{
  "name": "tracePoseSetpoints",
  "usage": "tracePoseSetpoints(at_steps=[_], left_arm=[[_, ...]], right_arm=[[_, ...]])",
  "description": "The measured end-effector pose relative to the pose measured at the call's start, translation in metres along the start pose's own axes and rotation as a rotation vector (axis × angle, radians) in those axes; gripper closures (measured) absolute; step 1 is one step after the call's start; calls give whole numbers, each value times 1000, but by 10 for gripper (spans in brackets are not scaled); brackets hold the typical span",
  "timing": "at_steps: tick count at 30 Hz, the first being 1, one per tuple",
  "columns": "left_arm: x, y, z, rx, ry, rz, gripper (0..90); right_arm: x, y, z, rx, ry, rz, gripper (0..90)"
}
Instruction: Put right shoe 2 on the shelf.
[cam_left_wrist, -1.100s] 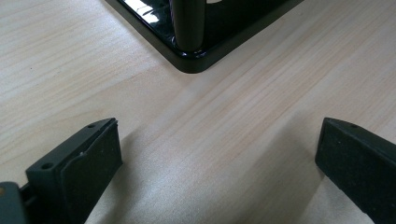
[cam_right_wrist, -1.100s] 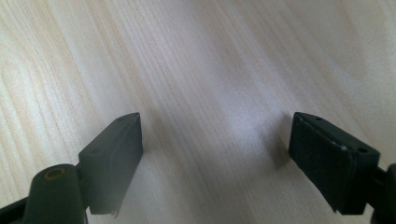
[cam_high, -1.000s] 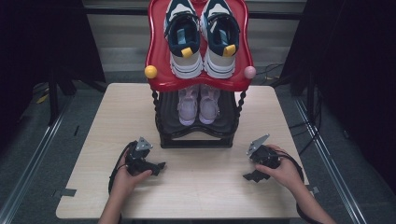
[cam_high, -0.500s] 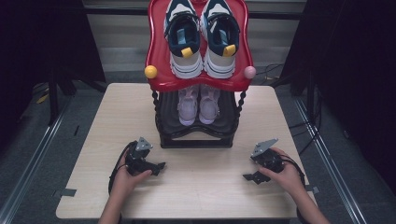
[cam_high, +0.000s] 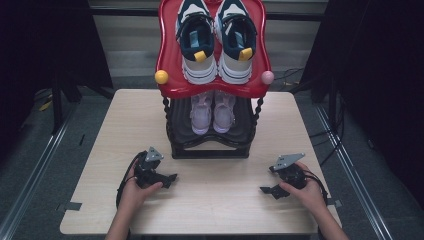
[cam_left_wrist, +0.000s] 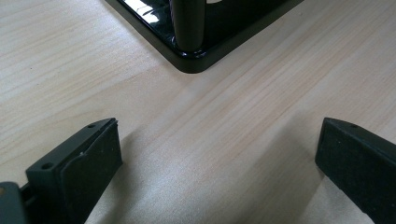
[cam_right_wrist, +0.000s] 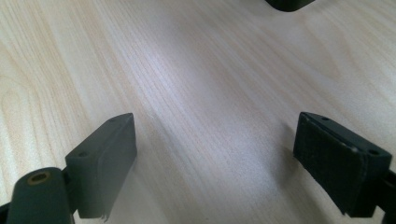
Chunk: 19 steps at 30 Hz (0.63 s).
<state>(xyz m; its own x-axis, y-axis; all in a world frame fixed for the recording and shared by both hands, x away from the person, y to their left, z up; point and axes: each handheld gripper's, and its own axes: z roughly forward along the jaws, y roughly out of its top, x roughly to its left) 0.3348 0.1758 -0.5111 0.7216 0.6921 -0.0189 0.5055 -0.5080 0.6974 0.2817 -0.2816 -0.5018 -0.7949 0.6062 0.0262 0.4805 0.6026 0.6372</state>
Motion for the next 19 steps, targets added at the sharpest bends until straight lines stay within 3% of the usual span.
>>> tracePoseSetpoints(at_steps=[11, 19], left_arm=[[-1, 0, 0, -4, 4, -10, 0], [-1, 0, 0, -2, 6, -9, 0]], right_arm=[[1, -14, 1, -119, -14, 21, 124], [1, -14, 1, -117, -18, 18, 121]])
